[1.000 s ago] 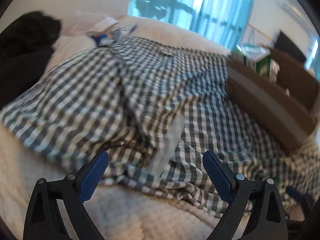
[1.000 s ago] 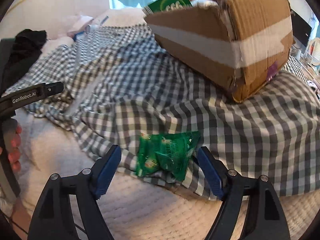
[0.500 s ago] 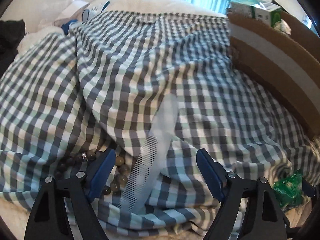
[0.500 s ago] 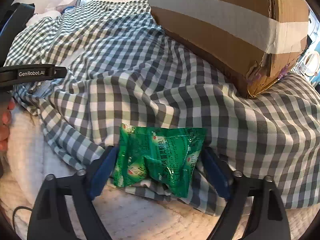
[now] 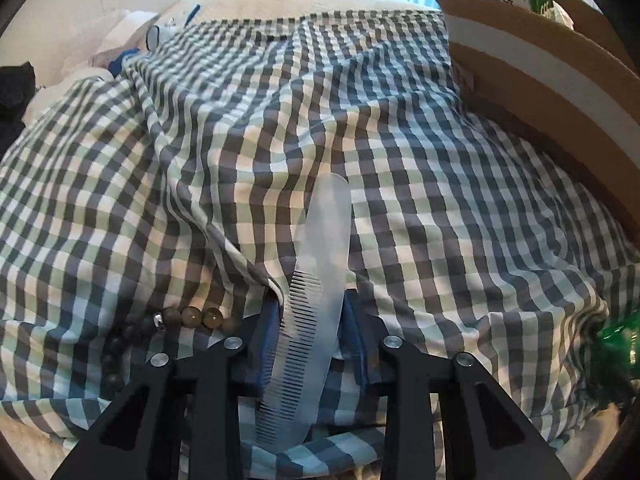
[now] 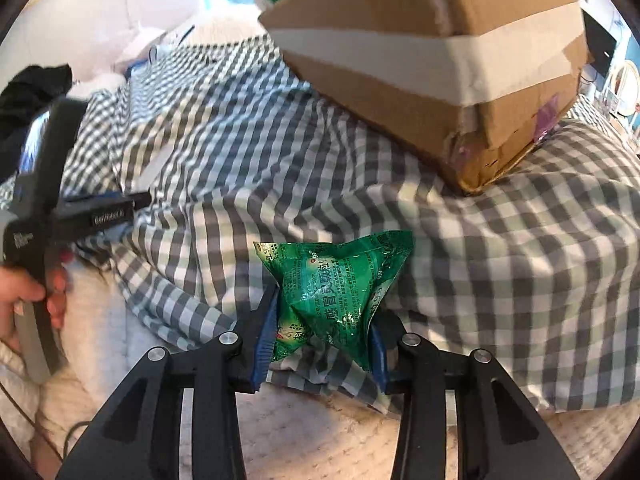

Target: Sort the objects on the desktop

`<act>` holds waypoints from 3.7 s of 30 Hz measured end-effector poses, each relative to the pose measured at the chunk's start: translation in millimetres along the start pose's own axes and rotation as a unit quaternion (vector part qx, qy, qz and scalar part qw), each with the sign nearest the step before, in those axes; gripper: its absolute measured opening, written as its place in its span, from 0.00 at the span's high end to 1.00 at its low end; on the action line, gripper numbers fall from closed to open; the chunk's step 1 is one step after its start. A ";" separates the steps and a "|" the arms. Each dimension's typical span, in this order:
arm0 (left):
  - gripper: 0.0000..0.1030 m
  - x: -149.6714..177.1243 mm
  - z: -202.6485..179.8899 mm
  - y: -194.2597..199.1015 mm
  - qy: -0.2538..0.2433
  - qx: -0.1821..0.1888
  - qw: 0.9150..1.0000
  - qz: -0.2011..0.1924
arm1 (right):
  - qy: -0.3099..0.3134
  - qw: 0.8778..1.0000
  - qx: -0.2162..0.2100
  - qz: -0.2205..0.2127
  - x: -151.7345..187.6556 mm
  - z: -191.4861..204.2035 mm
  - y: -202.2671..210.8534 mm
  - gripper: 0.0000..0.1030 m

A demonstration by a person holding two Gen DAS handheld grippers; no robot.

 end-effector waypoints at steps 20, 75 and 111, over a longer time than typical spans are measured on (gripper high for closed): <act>0.95 10.8 2.4 63.9 0.044 0.053 0.997 -0.042 | -0.025 0.997 -0.048 -0.060 -11.0 -3.1 39.2 0.63; 0.90 -167.1 -200.1 154.2 -0.028 0.254 0.952 -0.166 | -0.041 0.974 0.039 -0.221 -239.8 -160.4 116.5 0.24; 0.00 9.2 92.3 130.9 0.184 -0.056 0.972 -0.138 | 0.077 0.981 -0.086 -0.158 -77.5 74.4 41.7 0.24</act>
Point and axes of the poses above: each gripper's, at about its wrist camera, not at the fingertips, and y roughly against the way its jaws point, z to its left, x to its underside, the point moved 5 cm from there along -y, roughly the way its jaws point, and after that the axes turned 6 degrees about y, right-handed, at the moved point
